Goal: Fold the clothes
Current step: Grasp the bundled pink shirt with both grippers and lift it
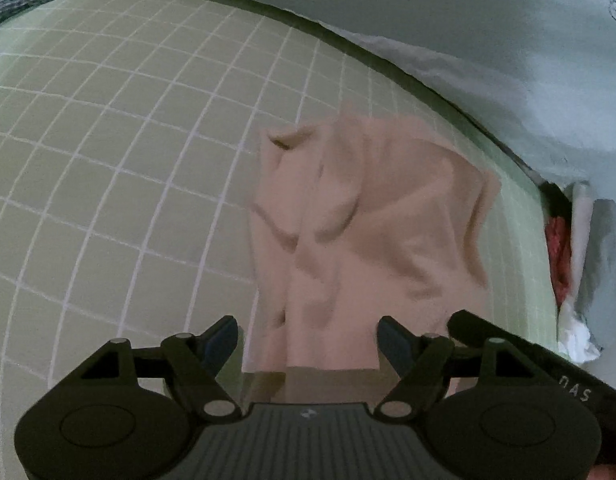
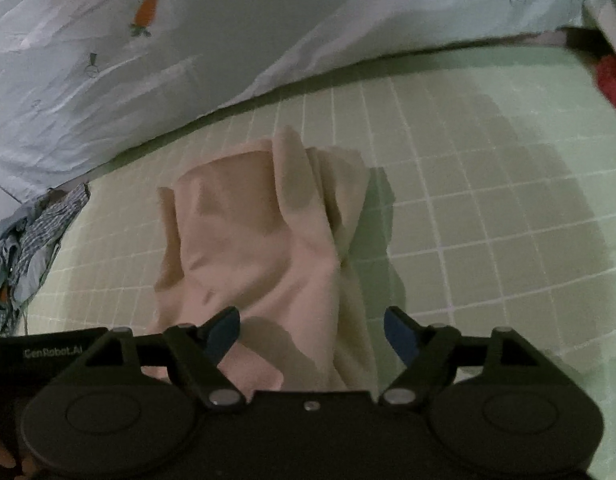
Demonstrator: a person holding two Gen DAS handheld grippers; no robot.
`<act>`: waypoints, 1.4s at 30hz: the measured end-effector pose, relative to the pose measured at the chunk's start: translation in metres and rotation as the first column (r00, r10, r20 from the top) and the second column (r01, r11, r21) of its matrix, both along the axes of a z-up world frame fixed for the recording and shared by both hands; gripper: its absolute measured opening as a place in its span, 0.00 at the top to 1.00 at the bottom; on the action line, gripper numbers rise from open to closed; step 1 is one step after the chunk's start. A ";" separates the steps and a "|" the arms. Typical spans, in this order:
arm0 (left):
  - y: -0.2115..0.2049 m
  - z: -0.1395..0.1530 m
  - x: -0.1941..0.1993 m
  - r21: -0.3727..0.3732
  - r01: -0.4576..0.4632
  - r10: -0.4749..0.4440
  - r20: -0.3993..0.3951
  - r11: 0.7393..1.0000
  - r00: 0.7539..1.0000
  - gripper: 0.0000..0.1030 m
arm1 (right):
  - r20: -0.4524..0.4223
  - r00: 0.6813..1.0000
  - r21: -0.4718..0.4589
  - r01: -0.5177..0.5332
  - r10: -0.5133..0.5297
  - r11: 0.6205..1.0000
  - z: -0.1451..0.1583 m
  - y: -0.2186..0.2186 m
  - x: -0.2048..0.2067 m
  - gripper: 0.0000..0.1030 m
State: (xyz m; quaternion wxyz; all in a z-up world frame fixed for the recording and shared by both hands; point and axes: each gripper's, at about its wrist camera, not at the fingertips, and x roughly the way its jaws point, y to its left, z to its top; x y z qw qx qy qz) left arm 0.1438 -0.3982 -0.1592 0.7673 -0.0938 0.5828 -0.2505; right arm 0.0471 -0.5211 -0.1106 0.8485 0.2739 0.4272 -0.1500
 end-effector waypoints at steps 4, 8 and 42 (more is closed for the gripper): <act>-0.002 -0.003 0.015 -0.025 0.004 -0.004 0.004 1.000 1.000 0.25 | -0.006 1.000 0.032 0.015 -0.015 0.999 -0.012 -0.011 0.018 0.22; -0.006 -0.009 0.026 -0.073 0.013 -0.014 -0.018 0.997 1.000 0.26 | -0.011 0.999 0.079 0.036 -0.035 0.996 -0.022 -0.022 0.033 0.22; -0.004 0.027 -0.133 -0.334 0.213 -0.237 -0.035 0.918 0.971 0.76 | 0.049 0.944 0.043 0.325 -0.327 0.945 0.044 0.055 -0.176 0.84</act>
